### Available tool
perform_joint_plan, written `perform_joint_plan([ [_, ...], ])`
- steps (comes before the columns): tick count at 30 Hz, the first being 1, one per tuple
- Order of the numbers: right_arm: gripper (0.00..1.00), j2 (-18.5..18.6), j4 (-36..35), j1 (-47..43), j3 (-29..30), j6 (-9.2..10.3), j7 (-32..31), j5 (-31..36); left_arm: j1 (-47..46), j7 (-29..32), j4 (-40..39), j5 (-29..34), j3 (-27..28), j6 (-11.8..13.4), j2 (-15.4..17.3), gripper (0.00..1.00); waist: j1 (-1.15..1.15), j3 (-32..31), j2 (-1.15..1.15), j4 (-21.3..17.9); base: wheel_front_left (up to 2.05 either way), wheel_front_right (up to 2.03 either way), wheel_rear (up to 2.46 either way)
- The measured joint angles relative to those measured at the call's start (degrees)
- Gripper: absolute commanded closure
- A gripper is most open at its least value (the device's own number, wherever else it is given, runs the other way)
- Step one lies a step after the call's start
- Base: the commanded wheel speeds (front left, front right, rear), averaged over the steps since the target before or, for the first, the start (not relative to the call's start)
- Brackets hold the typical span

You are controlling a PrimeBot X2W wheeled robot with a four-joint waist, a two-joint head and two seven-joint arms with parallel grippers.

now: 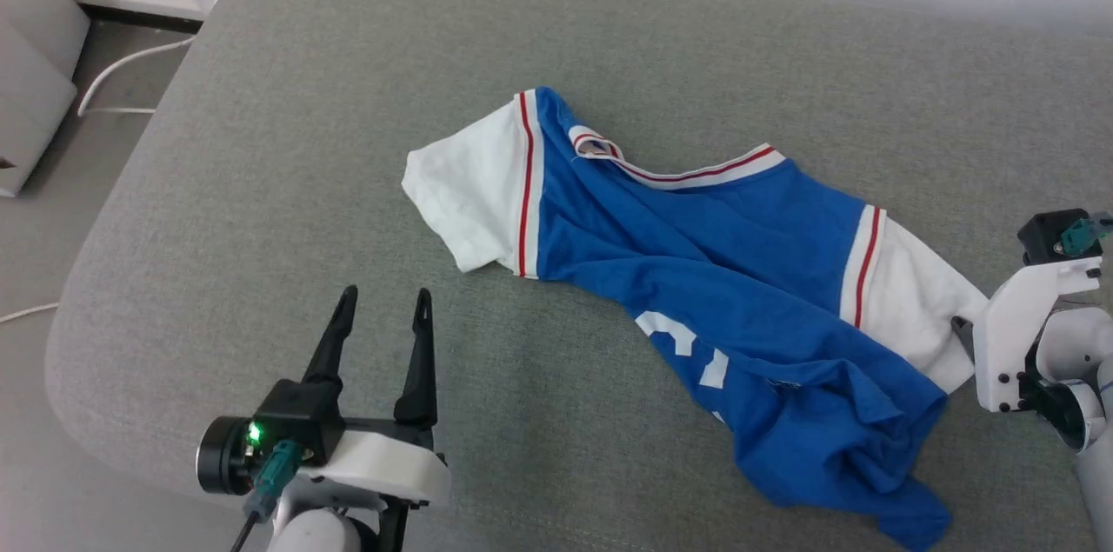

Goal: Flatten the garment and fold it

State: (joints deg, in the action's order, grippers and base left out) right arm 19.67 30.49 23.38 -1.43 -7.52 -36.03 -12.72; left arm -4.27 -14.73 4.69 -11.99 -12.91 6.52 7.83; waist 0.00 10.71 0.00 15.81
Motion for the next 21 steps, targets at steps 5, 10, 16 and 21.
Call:
perform_joint_plan([
  [5, 1.0, 0.1, 2.1, 0.1, -1.1, -0.09, 5.9, 1.7, 0.4, 0.0, 0.9, 0.0, 1.4, 0.0, 0.1, 0.0, 0.0, -0.8, 0.0, 0.5, 0.0, 0.0, 0.0],
  [10, 1.0, 2.1, 3.9, -0.6, -1.5, -0.1, 8.5, 2.3, 1.4, 0.0, 1.1, 0.1, 2.1, -1.0, 0.8, 0.0, 0.0, -3.3, 0.0, -0.3, 0.0, 0.0, 0.0],
  [16, 1.0, 7.5, 6.6, -0.3, 0.5, -0.09, 8.9, 3.2, 2.1, 0.0, -0.5, 0.5, 2.4, -1.4, 0.7, 0.0, -0.01, -5.7, 0.0, -3.5, 0.0, 0.0, 0.0],
  [21, 1.0, 9.1, 10.3, -0.2, 3.9, -0.09, 11.7, 5.7, 2.1, 0.0, -0.6, 0.6, 2.3, -1.6, 0.4, 0.0, 0.0, -6.0, 0.0, -5.9, 0.0, 0.0, 0.0],
])
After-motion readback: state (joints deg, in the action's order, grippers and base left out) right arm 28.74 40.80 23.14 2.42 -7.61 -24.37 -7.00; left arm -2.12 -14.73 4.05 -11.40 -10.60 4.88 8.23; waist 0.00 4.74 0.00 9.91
